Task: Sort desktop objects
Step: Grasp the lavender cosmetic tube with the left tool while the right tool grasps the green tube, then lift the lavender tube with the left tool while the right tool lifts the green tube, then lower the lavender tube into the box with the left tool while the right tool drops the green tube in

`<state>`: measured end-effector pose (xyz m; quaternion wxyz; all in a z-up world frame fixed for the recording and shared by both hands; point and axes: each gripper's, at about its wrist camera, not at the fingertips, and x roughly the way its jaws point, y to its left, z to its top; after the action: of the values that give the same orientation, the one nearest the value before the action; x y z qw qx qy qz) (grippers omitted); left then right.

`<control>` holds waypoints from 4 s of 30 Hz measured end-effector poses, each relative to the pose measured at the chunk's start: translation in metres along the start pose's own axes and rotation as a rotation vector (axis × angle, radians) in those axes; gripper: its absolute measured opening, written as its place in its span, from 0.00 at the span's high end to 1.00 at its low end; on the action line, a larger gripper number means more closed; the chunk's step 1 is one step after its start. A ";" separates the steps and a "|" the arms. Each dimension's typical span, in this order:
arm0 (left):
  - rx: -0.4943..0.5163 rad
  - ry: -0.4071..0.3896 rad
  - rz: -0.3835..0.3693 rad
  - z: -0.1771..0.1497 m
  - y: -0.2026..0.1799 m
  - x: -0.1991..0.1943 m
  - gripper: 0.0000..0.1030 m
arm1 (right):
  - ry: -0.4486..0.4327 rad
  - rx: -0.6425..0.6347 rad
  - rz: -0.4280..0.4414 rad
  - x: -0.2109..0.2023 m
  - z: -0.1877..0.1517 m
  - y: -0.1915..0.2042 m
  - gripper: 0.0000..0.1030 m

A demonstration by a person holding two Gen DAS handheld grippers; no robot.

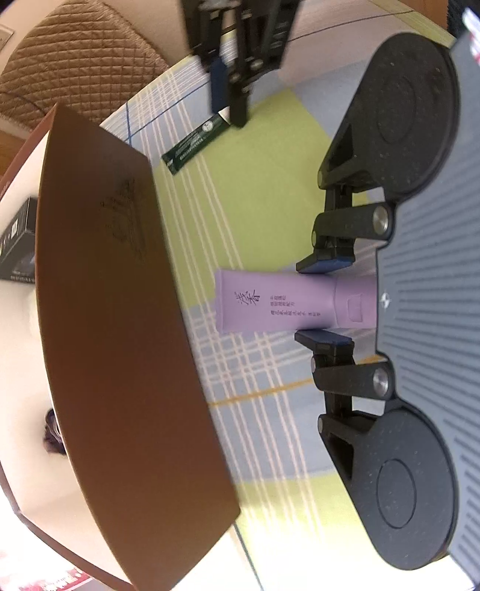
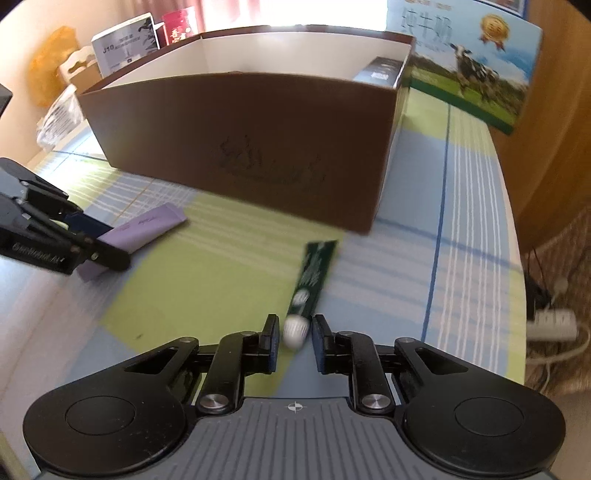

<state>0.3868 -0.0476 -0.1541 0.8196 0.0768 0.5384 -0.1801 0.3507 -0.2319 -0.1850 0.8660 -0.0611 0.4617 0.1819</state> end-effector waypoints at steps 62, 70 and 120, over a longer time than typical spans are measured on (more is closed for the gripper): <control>-0.232 0.028 0.169 -0.117 -0.009 -0.059 0.72 | -0.009 -0.104 0.017 -0.025 -0.050 0.087 0.57; -0.218 0.033 0.135 -0.114 0.000 -0.059 0.72 | 0.004 -0.130 0.020 -0.024 -0.046 0.092 0.86; -0.152 -0.256 0.089 -0.011 0.024 -0.141 0.72 | -0.257 0.115 0.074 -0.082 0.058 0.050 0.86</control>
<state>0.3368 0.0083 -0.0312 0.8922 0.0146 0.4376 -0.1106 0.3358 -0.1913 -0.0811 0.9128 0.0297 0.3586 0.1933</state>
